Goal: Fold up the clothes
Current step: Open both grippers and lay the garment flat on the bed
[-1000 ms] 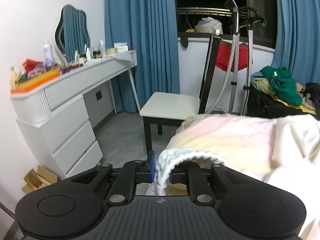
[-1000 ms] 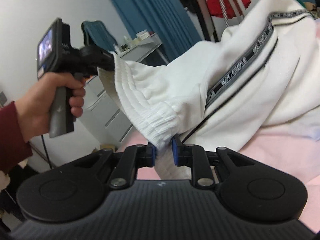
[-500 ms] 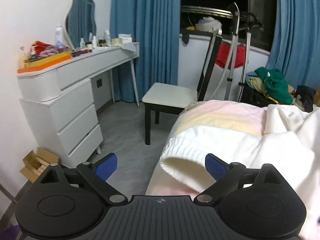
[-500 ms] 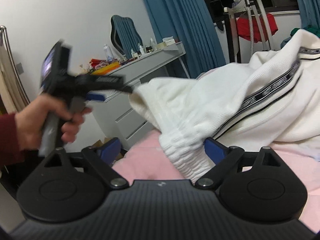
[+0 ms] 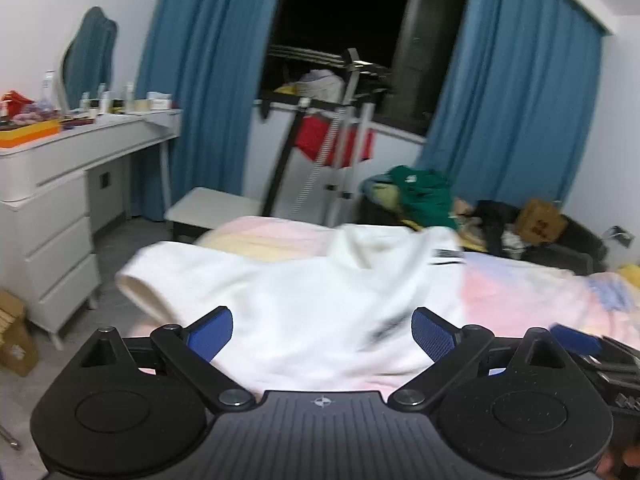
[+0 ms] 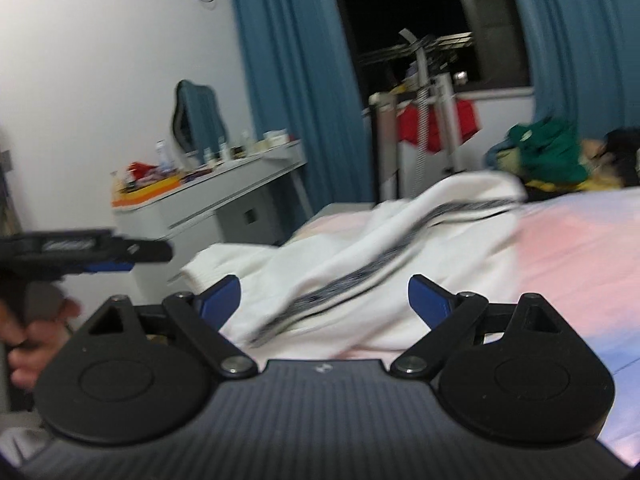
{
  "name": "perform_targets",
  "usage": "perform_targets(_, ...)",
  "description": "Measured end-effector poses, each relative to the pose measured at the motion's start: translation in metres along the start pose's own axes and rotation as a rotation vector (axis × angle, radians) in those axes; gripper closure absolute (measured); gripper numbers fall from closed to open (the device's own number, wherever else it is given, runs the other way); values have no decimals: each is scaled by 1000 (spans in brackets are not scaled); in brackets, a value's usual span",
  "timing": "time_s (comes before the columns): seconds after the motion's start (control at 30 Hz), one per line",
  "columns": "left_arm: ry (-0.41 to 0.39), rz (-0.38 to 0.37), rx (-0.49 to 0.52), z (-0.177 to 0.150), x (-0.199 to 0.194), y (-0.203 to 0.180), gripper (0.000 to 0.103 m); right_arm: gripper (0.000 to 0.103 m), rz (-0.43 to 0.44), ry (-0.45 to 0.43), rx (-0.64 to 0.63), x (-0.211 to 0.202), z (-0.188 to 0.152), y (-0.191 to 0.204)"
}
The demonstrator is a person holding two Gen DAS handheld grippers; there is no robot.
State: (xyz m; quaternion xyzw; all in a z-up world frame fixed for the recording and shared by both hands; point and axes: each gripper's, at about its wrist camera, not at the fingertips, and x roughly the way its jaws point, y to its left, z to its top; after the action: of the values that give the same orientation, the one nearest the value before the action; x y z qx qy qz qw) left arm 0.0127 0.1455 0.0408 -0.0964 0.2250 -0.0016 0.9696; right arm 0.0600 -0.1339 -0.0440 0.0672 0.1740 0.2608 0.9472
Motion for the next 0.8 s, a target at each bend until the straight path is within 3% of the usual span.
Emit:
perform_targets(0.13,-40,-35,31,-11,2,-57,6,11,-62,-14,-6,-14,-5,-26)
perform_targets(0.3,-99,-59,124,-49,29,-100,6,11,-140,-32,-13,-31,-10,-58)
perform_targets(0.5,2,-29,127,-91,65,-114,6,11,-234,-54,-21,-52,-17,-97)
perform_targets(0.7,1,-16,209,-93,75,-117,6,11,-269,-55,-31,-57,-21,-113)
perform_targets(0.8,19,-11,272,-76,95,-116,7,11,-286,-39,-31,-54,-23,-114)
